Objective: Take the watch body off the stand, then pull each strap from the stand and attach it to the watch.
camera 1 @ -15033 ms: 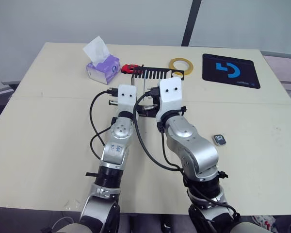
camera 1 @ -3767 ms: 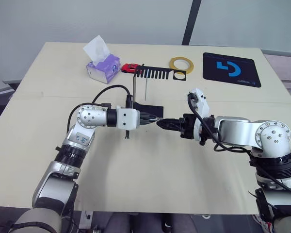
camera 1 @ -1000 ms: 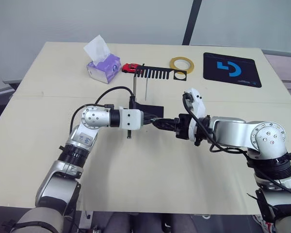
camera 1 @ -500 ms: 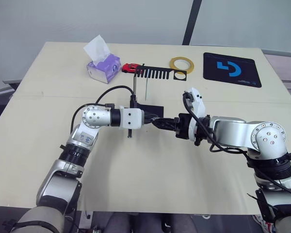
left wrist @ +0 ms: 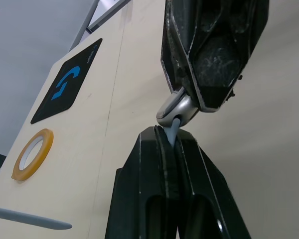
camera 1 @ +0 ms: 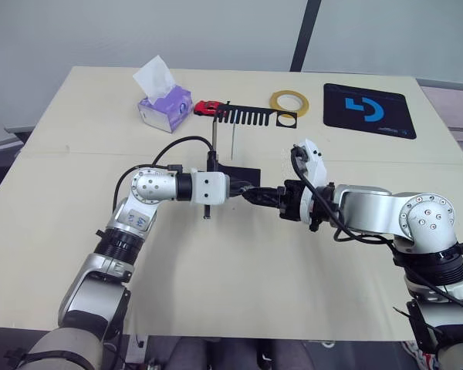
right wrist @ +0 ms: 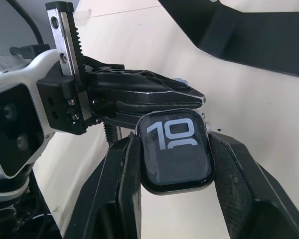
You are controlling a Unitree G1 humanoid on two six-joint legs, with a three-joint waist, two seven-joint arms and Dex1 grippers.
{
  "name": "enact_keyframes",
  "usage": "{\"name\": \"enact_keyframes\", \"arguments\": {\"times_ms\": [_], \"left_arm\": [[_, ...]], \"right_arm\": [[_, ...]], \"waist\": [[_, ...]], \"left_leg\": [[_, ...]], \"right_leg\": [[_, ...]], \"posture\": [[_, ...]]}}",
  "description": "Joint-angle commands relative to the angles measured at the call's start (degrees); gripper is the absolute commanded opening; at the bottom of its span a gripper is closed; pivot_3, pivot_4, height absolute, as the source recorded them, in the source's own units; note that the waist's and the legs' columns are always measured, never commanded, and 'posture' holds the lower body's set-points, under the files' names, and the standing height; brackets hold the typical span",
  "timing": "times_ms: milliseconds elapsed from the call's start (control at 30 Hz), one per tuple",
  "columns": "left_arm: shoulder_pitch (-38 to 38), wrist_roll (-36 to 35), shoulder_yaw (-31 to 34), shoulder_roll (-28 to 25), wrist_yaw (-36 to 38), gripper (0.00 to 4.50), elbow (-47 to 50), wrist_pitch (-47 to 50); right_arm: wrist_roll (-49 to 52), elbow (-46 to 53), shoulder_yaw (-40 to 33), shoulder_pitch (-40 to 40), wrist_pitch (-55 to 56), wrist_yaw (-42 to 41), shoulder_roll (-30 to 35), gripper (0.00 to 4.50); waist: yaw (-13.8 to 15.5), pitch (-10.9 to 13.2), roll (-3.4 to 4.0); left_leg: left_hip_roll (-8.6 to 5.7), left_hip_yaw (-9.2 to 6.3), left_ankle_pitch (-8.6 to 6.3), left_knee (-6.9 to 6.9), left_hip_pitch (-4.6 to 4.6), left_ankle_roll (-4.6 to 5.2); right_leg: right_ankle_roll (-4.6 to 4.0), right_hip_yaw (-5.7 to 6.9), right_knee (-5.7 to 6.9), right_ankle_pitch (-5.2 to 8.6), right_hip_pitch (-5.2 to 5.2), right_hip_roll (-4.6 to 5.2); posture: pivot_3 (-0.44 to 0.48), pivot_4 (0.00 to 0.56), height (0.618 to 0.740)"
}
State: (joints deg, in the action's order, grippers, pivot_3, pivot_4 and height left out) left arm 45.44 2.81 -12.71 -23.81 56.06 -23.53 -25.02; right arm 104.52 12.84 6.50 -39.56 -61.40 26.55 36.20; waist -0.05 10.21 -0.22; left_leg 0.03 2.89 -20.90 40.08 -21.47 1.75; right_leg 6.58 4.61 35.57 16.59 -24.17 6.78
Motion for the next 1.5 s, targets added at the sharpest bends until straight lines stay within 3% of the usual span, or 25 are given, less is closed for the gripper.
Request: {"name": "enact_keyframes", "arguments": {"times_ms": [33, 67, 100, 133, 233, 267, 400, 467, 633, 767, 900, 1133, 1500], "left_arm": [[0.8, -2.5, 0.1, -0.1, 1.1, 0.0, 4.5, -0.3], [0.7, -3.5, 0.6, -0.5, 1.7, 0.0, 5.1, 0.7], [0.5, -4.6, 1.0, -0.9, 2.6, 0.79, 5.7, 1.5], [0.3, -5.2, 1.2, -1.6, 3.4, 0.98, 6.2, 1.8], [-1.1, -7.7, 2.2, -4.0, 5.7, 2.27, 9.3, 4.4], [-1.6, -8.7, 2.4, -4.8, 6.6, 2.42, 10.5, 5.6], [-4.0, -14.1, 4.0, -9.6, 11.4, 4.48, 16.3, 11.5], [-4.3, -17.3, 5.0, -11.4, 13.1, 4.48, 18.7, 16.6], [-1.1, -31.7, 7.0, -16.2, 17.9, 4.48, 24.6, 44.4], [0.8, -36.4, 7.4, -18.1, 20.5, 4.48, 26.6, 54.0], [1.3, -35.8, 7.0, -18.7, 22.3, 4.48, 26.9, 54.5], [-2.2, -35.8, 8.4, -20.7, 22.3, 4.48, 30.6, 56.1], [-18.6, -26.9, 14.0, -33.9, 24.6, 4.48, 28.4, 43.4]], "right_arm": [[0.3, 2.5, -0.4, -0.7, 0.1, -1.4, 0.3, 1.63], [0.4, 2.7, -0.6, -0.8, 0.1, -1.5, 0.5, 1.63], [0.6, 3.0, -0.7, -0.9, 0.1, -1.7, 0.7, 1.63], [0.6, 3.2, -0.9, -1.0, 0.0, -1.9, 1.0, 1.63], [-0.3, 4.1, -1.4, -1.3, -0.4, -3.5, 2.0, 1.63], [-0.8, 4.4, -1.6, -1.2, -0.6, -4.1, 2.5, 1.63], [-5.5, 6.1, -2.1, -1.3, -2.5, -9.9, 6.1, 1.63], [-9.4, 7.9, -2.2, -1.6, -3.4, -15.3, 7.8, 1.63], [-28.8, 17.9, -1.1, -0.9, 1.7, -38.7, 14.8, 1.63], [-46.9, 23.9, 3.1, 3.4, 12.5, -57.4, 21.7, 1.63], [-57.7, 23.2, 4.4, 6.3, 19.7, -65.4, 23.1, 1.63], [-65.1, 20.8, 4.7, 7.9, 23.0, -71.9, 20.2, 1.63], [-80.1, 7.4, 18.7, 5.2, 30.3, -75.9, 1.7, 1.63]], "waist": [[0.0, 0.0, 0.0], [0.0, 0.0, 0.0], [0.0, 0.0, 0.0], [0.0, 0.0, 0.0], [-0.1, 0.0, 0.0], [-0.1, 0.0, 0.0], [-0.1, 0.0, 0.0], [-0.1, 0.0, 0.01], [0.1, 0.0, 0.03], [0.2, 0.0, 0.03], [0.1, 0.1, -0.02], [0.0, 0.1, -0.02], [-0.2, 0.1, 0.0]], "left_leg": [[0.0, 0.0, 0.0, 0.0, 0.0, 0.0], [0.0, 0.0, 0.0, 0.0, 0.0, 0.0], [0.0, 0.0, 0.0, 0.0, 0.0, 0.0], [0.01, -0.01, 0.0, 0.0, -0.01, 0.0], [0.02, -0.03, 0.0, 0.0, -0.02, 0.0], [0.03, -0.03, 0.0, 0.0, -0.01, 0.0], [0.01, -0.04, 0.0, 0.0, -0.01, 0.0], [-0.01, -0.04, 0.0, 0.0, -0.02, 0.0], [-0.09, -0.26, -0.01, 0.02, -0.17, 0.06], [-0.15, -0.31, -0.04, 0.01, -0.21, 0.11], [-0.18, -0.22, -0.04, 0.01, -0.21, 0.13], [-0.15, -0.08, -0.02, 0.02, -0.08, 0.13], [-0.13, 0.0, 0.0, -0.01, 0.03, 0.07]], "right_leg": [[0.0, 0.0, 0.0, 0.0, 0.0, 0.0], [0.0, 0.0, -0.01, 0.0, 0.0, 0.0], [0.0, 0.0, 0.0, 0.0, 0.0, 0.0], [0.0, 0.0, -0.01, 0.0, 0.0, 0.0], [0.0, 0.0, -0.03, 0.0, 0.0, 0.06], [0.0, 0.0, -0.03, 0.0, 0.0, 0.15], [-0.01, 0.05, -0.03, 0.0, 0.0, 0.31], [-0.01, 0.05, -0.05, 0.0, 0.0, 0.33], [0.0, 0.04, -0.13, 0.0, 0.01, 0.21], [0.08, 0.01, -0.25, -0.04, 0.02, -0.09], [0.15, 0.0, -0.31, -0.08, 0.03, -0.13], [0.16, -0.09, -0.22, -0.09, 0.03, -0.13], [0.09, -0.13, -0.1, -0.05, -0.01, -0.12]], "posture": [[0.0, 0.15, 0.738], [0.0, 0.15, 0.738], [0.0, 0.15, 0.738], [0.0, 0.15, 0.738], [0.0, 0.15, 0.738], [0.0, 0.15, 0.738], [0.0, 0.15, 0.738], [0.0, 0.15, 0.738], [0.0, 0.15, 0.738], [0.0, 0.15, 0.738], [0.0, 0.15, 0.738], [0.0, 0.15, 0.738], [0.0, 0.15, 0.738]]}}
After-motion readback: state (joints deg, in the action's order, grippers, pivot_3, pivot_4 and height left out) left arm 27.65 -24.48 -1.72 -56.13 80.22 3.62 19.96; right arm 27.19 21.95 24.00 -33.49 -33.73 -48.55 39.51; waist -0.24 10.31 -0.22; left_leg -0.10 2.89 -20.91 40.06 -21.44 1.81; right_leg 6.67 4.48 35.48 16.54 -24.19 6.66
